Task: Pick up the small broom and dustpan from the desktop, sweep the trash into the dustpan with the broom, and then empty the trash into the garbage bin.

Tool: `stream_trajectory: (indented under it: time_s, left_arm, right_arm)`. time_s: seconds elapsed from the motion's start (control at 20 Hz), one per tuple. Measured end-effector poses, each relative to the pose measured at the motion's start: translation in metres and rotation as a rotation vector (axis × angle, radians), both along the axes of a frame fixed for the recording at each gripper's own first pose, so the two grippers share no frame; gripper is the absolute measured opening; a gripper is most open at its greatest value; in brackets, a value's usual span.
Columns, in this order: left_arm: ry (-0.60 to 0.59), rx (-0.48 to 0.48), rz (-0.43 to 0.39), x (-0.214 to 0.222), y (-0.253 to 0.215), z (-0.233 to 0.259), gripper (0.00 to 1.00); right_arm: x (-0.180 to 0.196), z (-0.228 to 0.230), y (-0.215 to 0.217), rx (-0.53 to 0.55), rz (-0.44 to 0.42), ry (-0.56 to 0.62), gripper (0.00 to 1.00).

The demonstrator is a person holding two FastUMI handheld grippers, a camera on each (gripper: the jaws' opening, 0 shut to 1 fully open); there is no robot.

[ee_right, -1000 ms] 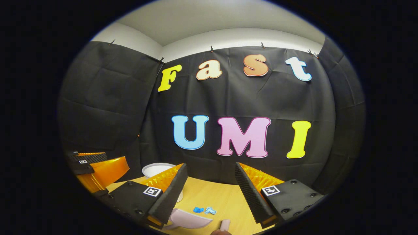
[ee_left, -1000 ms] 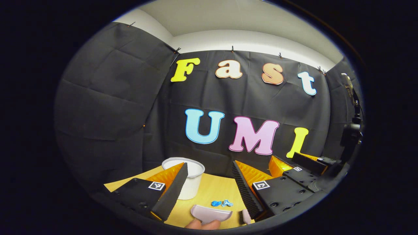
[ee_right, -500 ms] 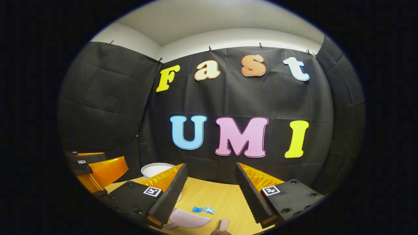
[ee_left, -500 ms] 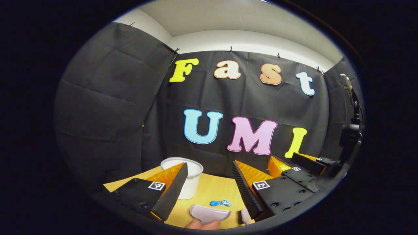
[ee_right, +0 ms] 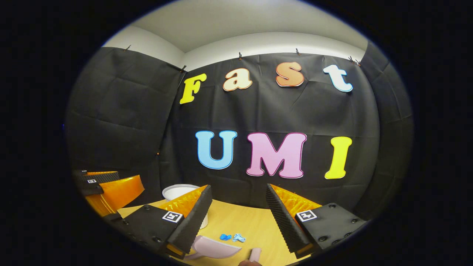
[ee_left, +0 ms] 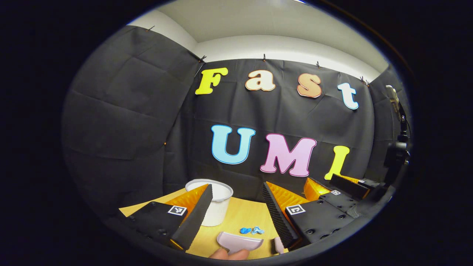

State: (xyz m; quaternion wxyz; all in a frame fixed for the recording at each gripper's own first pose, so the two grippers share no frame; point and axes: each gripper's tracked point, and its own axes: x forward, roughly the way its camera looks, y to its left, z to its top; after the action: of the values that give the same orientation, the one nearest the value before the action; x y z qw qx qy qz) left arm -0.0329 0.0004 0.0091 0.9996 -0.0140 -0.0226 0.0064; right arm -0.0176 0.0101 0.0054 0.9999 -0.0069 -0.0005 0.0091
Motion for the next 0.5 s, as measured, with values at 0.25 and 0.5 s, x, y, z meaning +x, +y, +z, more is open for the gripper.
stream_trajectory:
  time_s: [0.25,0.5]
  left_arm:
    - [0.000,-0.005,-0.011,-0.0008,-0.0030,-0.0004,0.80]
    - [0.006,-0.009,-0.017,-0.0020,-0.0037,-0.0030,0.80]
  right_arm:
    - [-0.0026,-0.0002,-0.0042,-0.003,-0.012,0.003,0.95]
    - [-0.0065,0.0003,-0.0051,-0.006,-0.015,0.004,0.95]
